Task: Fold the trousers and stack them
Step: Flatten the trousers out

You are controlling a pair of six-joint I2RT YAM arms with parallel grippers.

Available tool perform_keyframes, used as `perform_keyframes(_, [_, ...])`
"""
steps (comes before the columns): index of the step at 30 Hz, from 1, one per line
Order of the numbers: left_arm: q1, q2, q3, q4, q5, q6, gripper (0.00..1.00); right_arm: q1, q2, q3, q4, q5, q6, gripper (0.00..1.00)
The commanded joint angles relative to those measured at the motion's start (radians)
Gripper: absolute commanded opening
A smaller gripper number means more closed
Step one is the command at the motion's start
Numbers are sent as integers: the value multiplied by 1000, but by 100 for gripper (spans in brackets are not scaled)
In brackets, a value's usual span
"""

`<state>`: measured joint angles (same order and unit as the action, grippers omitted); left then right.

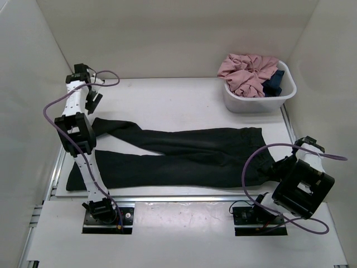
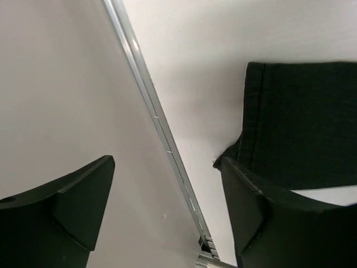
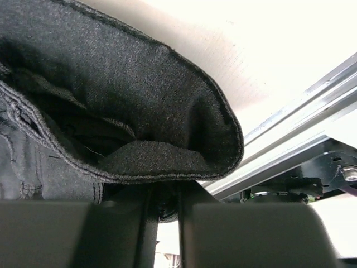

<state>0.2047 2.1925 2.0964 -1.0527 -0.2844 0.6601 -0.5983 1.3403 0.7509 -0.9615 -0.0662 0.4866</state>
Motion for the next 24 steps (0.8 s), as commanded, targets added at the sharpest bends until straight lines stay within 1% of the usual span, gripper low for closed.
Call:
perform_keyframes(1, [31, -66, -2, -30, -87, 36, 90, -5, -4, 68, -29, 17, -36, 19])
perform_keyframes(3, [68, -126, -91, -30, -61, 71, 94, -5, -21, 94, -45, 26, -45, 30])
perform_keyframes(4, [68, -178, -190, -30, -50, 72, 96, -5, -39, 131, -58, 38, -45, 36])
perform_keyframes(5, [81, -201, -243, -30, -50, 85, 97, -5, -39, 157, -68, 39, -45, 50])
perform_keyframes(6, [81, -224, -292, -64, -4, 94, 97, 5, -52, 185, -77, 69, -45, 56])
perform_keyframes(7, [81, -261, -373, -76, 16, 95, 97, 5, -52, 244, -86, 78, -45, 66])
perform_keyframes(9, [81, -284, -421, -107, 60, 72, 97, 32, -52, 309, -98, 88, -45, 70])
perform_keyframes(10, [81, -293, -436, -119, 111, 44, 97, 54, -52, 339, -98, 88, -34, 72])
perform_keyframes(12, [81, -309, -498, -104, 163, 20, 99, 92, -43, 417, -77, 88, 10, 74])
perform_keyframes(13, [81, -309, -519, -84, 163, 6, 100, 109, -30, 436, -62, 88, 23, 76])
perform_keyframes(14, [81, -294, -559, -31, 163, 6, 100, 127, -14, 450, -21, 88, 32, 76])
perform_keyframes(15, [81, -278, -575, -3, 147, -4, 100, 173, 9, 465, -5, 88, 43, 76])
perform_keyframes(16, [81, -260, -585, 22, 114, -16, 100, 202, 69, 500, 9, 88, 53, 78])
perform_keyframes(17, [81, -216, -585, 40, 114, -16, 100, 233, 104, 522, 35, 88, 66, 78])
perform_keyframes(18, [81, -194, -567, 49, 105, -31, 100, 297, 173, 545, 50, 100, 66, 79])
perform_keyframes(19, [81, -176, -550, 49, 116, -51, 99, 327, 206, 585, 72, 109, 75, 79])
perform_keyframes(20, [81, -146, -514, 60, 129, -51, 92, 374, 236, 602, 110, 123, 89, 79])
perform_keyframes(21, [81, -134, -495, 60, 142, -63, 84, 390, 297, 619, 128, 123, 99, 80])
perform_keyframes(23, [81, -123, -452, 60, 162, -74, 62, 419, 351, 646, 156, 141, 132, 80])
perform_keyframes(24, [81, -111, -452, 60, 162, -74, 39, 419, 390, 647, 194, 158, 132, 80])
